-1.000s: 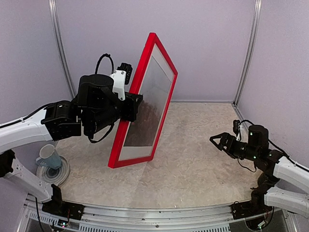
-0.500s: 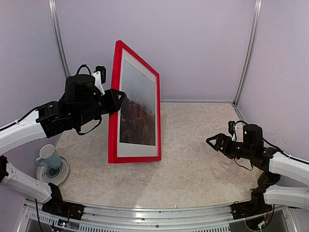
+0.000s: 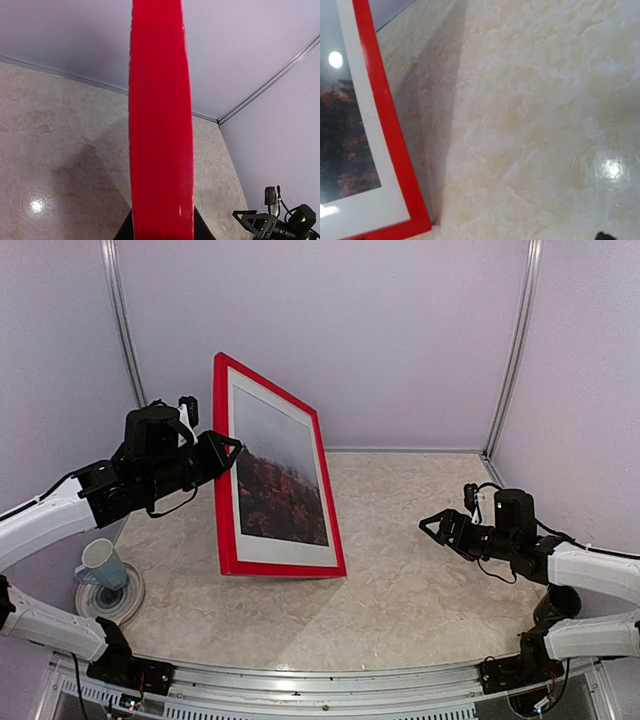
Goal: Put the photo into the frame
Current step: Turn over the photo frame.
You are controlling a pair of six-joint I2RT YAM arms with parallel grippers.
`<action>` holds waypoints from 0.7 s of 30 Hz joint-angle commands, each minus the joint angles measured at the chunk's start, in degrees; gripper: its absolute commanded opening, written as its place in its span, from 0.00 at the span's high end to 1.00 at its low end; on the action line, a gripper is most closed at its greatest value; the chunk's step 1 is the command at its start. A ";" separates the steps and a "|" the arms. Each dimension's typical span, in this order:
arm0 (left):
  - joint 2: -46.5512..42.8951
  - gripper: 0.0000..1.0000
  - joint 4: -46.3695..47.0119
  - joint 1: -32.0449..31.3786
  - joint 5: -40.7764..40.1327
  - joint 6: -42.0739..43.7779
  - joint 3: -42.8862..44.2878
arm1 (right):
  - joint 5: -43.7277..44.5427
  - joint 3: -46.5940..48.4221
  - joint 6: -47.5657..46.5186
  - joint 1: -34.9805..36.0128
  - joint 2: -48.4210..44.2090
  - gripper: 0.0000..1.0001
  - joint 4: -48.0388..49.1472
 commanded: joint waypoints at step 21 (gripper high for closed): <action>4.87 1.00 15.65 5.43 15.16 0.33 -10.18 | -3.63 1.42 -0.17 -0.22 6.13 0.01 6.68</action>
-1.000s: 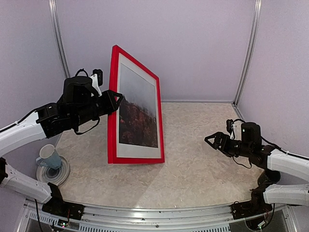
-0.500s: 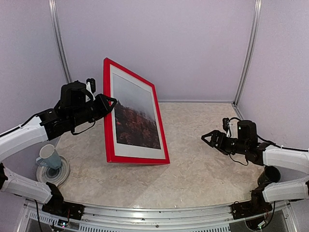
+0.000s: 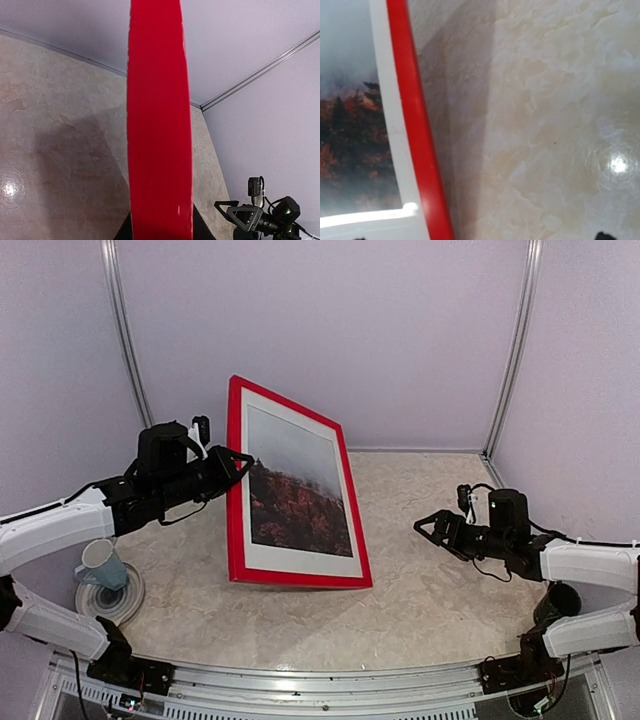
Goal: Put the photo into the frame
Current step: Turn over the photo frame.
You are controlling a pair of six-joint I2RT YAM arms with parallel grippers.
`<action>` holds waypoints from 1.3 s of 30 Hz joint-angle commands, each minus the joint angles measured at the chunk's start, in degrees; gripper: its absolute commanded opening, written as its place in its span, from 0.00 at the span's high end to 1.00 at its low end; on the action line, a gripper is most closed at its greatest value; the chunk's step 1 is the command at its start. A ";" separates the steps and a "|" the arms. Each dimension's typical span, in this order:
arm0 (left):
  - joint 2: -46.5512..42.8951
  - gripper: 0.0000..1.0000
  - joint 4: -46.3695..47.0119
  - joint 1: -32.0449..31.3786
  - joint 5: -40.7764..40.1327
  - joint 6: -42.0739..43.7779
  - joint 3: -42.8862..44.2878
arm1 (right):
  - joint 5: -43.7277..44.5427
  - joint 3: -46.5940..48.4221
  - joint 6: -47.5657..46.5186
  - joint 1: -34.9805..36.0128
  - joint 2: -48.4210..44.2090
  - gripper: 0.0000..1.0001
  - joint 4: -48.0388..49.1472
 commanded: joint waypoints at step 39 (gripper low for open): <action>24.89 1.00 12.83 2.20 12.26 6.84 -2.18 | -16.68 23.22 -5.79 -1.68 39.07 0.01 9.98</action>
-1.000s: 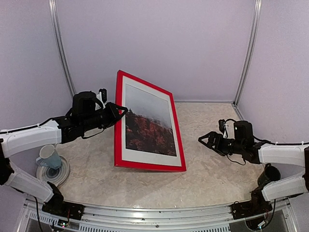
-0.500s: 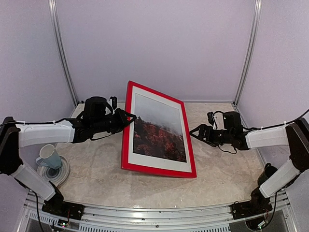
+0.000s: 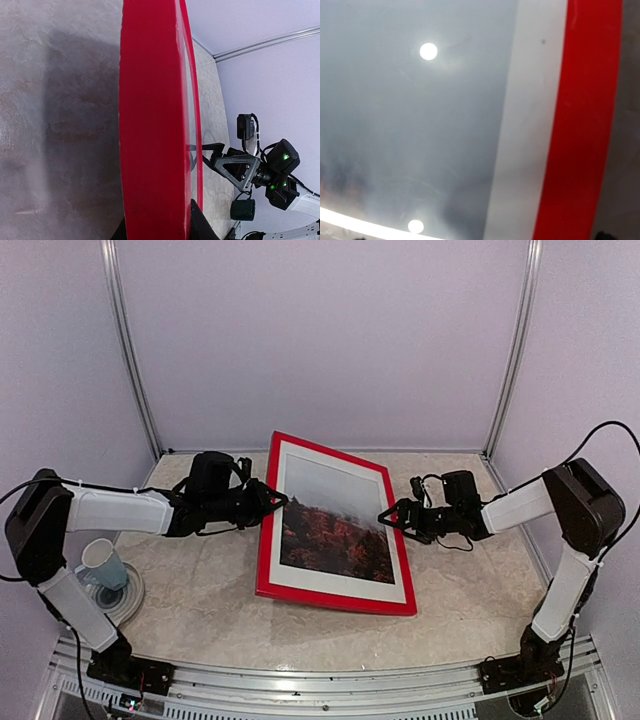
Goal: Put the photo into the frame
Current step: Turn over the photo frame.
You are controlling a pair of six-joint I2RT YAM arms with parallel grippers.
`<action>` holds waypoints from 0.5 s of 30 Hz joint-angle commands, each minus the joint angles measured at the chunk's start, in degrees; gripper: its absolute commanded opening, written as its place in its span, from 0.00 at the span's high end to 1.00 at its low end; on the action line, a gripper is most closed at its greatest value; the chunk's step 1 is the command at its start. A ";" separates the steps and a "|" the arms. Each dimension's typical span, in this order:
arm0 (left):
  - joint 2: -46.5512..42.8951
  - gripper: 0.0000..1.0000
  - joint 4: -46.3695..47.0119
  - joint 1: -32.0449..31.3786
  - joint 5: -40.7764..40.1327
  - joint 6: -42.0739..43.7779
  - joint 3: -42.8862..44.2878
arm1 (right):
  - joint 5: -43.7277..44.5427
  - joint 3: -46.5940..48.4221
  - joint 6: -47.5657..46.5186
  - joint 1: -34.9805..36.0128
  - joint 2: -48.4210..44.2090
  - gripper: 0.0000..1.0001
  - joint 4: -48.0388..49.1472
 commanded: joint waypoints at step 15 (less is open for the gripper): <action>8.61 0.91 -0.33 0.76 -3.43 14.64 1.60 | -3.52 1.57 -0.04 -0.39 3.70 0.01 0.59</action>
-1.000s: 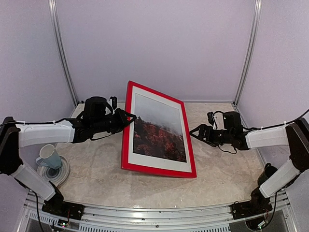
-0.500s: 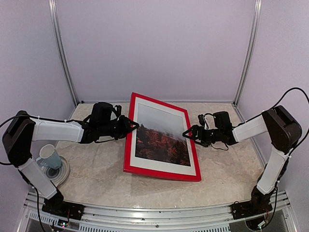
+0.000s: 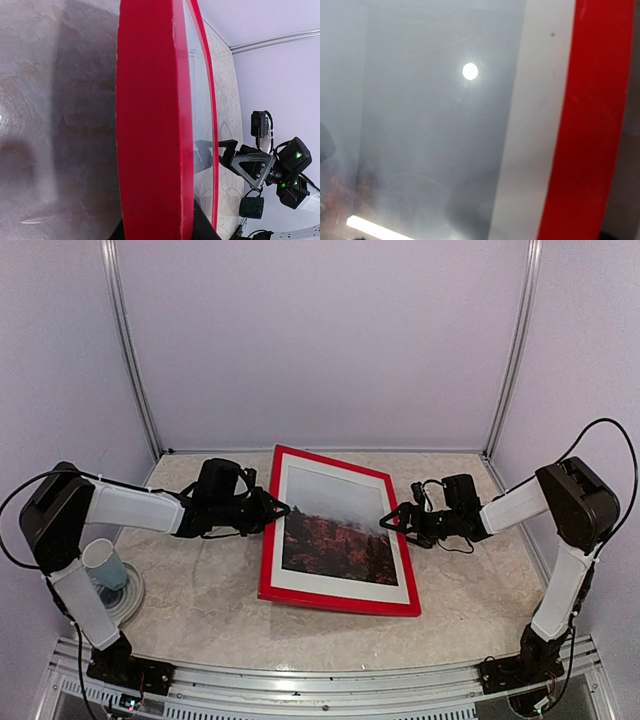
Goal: Put the photo into the frame
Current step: Turn over the photo frame.
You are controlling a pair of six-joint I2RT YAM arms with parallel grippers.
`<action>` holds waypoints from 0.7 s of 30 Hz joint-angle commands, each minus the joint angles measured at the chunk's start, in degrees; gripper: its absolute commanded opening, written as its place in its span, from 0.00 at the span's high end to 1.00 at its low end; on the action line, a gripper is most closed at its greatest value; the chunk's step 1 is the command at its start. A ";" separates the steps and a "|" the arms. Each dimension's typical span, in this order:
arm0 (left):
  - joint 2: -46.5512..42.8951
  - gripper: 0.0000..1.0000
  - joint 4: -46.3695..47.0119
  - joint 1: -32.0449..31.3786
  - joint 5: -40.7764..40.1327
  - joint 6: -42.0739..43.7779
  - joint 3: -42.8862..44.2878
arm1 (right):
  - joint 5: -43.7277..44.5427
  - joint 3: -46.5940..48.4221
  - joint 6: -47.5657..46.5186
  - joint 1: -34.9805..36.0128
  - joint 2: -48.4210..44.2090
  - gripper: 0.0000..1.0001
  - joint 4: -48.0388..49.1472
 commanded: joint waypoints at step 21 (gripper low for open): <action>4.22 0.60 -1.74 -0.57 -5.13 14.82 0.86 | -1.43 -0.20 -0.32 0.19 -0.46 0.01 -0.10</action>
